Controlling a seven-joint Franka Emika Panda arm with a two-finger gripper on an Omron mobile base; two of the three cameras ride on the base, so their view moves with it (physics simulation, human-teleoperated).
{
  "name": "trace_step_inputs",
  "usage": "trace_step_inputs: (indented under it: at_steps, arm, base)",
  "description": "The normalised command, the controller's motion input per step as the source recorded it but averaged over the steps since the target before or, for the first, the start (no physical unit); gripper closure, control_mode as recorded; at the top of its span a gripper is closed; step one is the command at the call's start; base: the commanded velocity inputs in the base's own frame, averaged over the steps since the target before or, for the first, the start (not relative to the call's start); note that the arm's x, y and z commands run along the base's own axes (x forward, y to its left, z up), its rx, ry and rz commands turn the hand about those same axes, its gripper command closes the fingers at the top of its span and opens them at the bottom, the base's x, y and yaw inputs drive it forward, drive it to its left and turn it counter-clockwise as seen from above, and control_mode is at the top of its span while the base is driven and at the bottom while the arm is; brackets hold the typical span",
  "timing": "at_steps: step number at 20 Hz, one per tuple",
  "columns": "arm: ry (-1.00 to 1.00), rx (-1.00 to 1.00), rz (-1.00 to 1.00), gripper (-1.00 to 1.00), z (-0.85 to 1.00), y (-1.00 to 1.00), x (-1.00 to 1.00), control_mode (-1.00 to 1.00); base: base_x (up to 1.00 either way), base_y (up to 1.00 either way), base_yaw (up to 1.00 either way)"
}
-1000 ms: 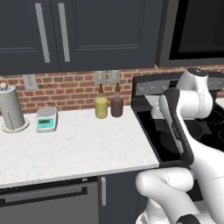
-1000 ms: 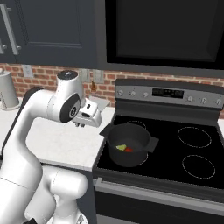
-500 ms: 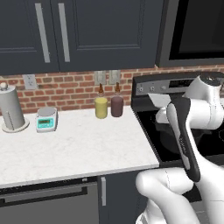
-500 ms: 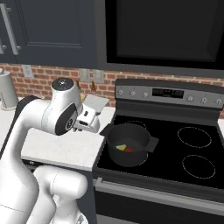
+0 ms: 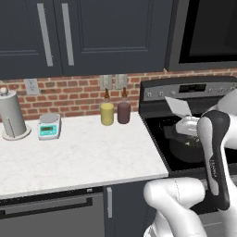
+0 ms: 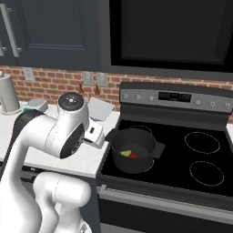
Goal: Put the lemon wedge and bell pepper in the pot. Retrieve the spatula and lightly stir the vegetables in the pot.
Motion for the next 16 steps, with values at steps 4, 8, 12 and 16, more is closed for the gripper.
trace_step_inputs:
  at_steps: [4, 8, 12, 16]
  arm:
    - [0.03, 0.50, 0.00, 1.00, 0.70, -0.40, -0.07, -1.00]
    - [0.15, 0.51, -0.01, 1.00, 0.81, -0.25, 0.00, -1.00]
    - [0.22, 0.49, -0.05, 1.00, 0.74, -0.14, 0.03, -1.00]
    - [0.22, 0.41, -0.04, 1.00, 0.31, -0.11, 0.23, -1.00]
  base:
    - [0.00, 0.00, 0.00]
    - [0.00, 0.00, 0.00]
    - [0.00, 0.00, 0.00]
    - [0.00, 0.00, 0.00]
